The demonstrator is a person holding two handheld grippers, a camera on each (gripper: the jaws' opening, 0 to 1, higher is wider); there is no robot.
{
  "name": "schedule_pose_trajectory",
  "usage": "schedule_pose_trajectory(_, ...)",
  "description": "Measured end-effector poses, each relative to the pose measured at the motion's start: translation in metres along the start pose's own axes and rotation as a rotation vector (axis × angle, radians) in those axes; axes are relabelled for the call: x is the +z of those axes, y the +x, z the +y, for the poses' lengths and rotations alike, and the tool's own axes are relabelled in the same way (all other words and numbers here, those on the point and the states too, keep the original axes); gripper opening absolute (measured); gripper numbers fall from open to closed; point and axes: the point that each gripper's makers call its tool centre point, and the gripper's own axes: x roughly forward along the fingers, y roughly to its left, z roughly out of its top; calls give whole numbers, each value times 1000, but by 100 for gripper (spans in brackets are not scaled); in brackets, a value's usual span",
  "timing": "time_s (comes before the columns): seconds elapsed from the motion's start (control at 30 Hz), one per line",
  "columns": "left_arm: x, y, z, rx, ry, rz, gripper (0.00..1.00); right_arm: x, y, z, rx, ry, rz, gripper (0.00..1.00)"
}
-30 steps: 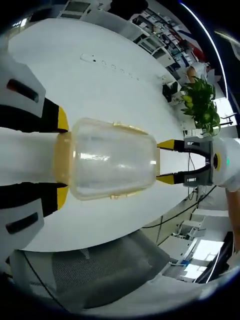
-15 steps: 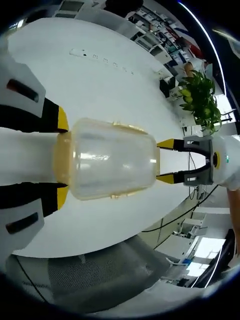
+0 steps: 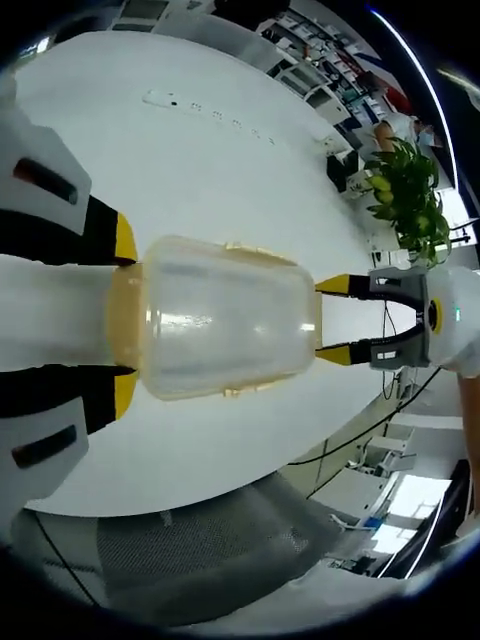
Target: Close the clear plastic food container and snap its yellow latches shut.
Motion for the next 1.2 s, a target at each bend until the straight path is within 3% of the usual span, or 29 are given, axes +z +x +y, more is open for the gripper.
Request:
schedule_pose_trajectory(0.23,6,-2,-2,-5,3,-15,32,-3,-3,3,6,2,2,36)
schedule_pose_trajectory(0.47,-1,6,-5,-12,5,10,33,-3,0,5,11,-2,9,36)
schedule_pose_trajectory(1.2,4,4,-5,-15,6,-3,33,-7,-2,5,15,-1,24,37)
